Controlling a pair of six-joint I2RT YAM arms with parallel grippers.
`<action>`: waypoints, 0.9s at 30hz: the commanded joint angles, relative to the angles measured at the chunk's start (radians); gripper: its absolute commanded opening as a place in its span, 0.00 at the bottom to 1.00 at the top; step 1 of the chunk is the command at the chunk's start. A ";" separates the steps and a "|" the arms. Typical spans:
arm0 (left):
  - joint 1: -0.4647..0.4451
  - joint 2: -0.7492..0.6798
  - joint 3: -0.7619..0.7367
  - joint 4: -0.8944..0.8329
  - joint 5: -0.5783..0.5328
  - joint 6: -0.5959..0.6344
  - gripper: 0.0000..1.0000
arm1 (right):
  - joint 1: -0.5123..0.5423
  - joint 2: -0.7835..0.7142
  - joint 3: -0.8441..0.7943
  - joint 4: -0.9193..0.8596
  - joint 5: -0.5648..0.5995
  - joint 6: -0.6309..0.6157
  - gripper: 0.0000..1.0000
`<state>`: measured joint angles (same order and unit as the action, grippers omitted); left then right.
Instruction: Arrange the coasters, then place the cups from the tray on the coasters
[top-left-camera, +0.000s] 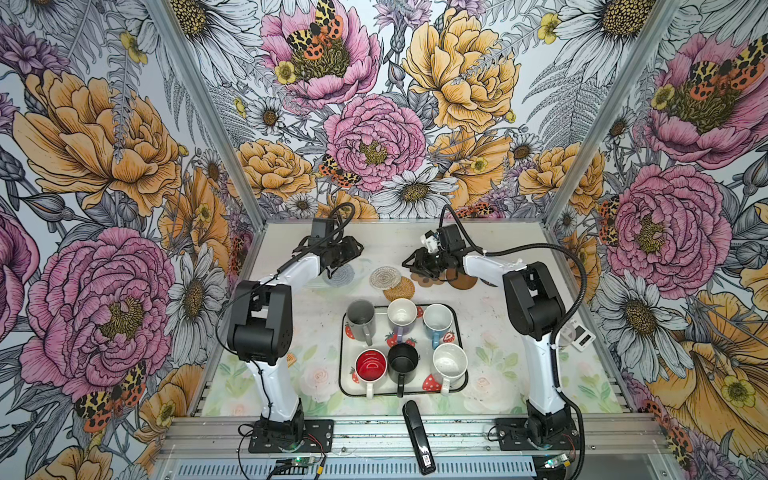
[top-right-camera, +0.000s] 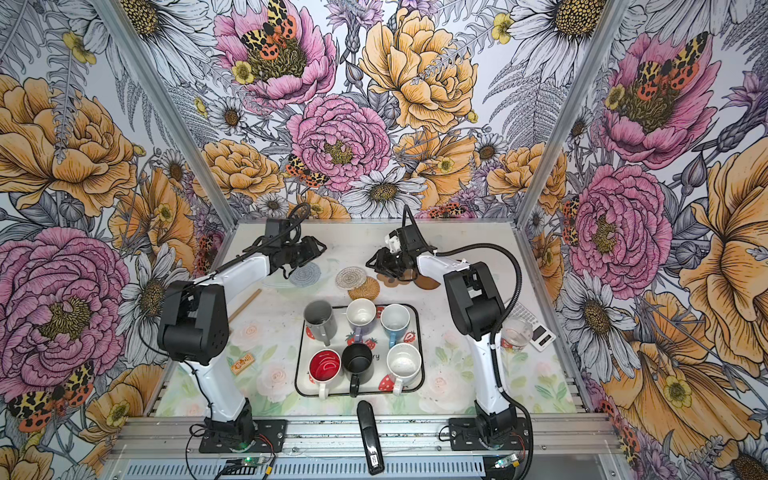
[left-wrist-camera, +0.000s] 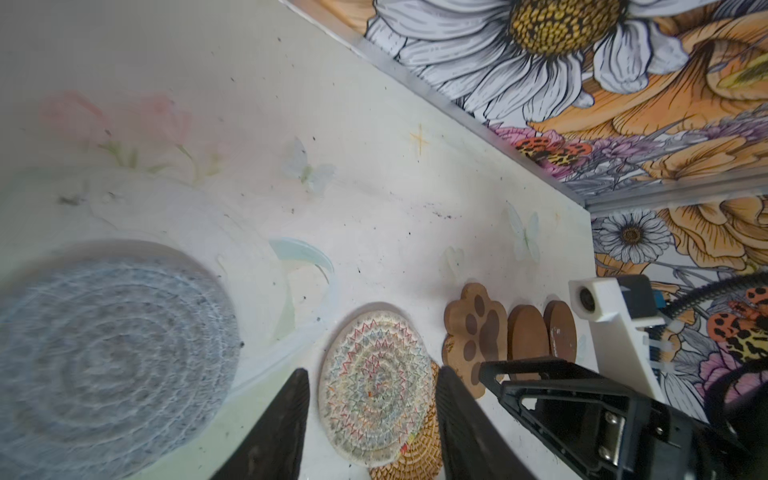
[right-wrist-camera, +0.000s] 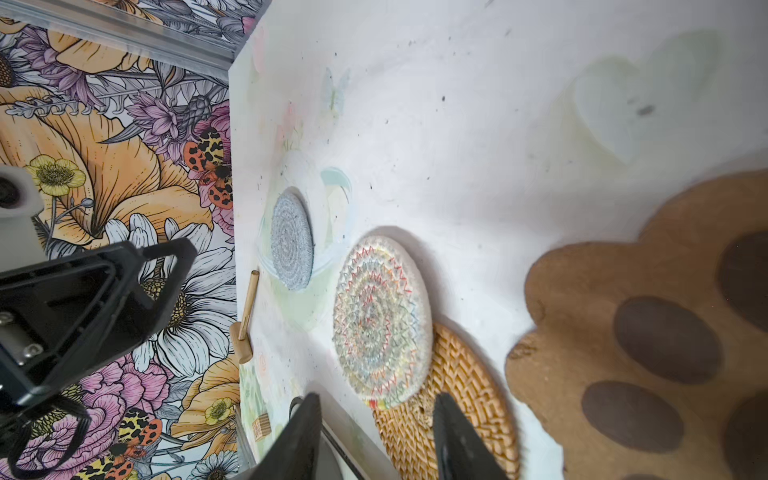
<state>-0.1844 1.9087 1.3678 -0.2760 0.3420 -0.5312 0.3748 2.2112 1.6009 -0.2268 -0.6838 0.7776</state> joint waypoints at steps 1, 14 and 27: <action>-0.038 0.058 0.063 -0.044 0.052 0.023 0.44 | 0.007 0.040 0.037 0.011 -0.022 -0.005 0.44; -0.121 0.244 0.177 -0.057 0.100 -0.015 0.28 | 0.010 0.064 0.029 0.012 -0.040 -0.010 0.24; -0.110 0.295 0.164 -0.057 0.059 -0.031 0.14 | 0.022 0.098 0.014 0.009 -0.039 -0.006 0.00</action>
<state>-0.3031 2.1853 1.5223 -0.3367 0.4198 -0.5518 0.3882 2.2734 1.6157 -0.2268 -0.7124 0.7773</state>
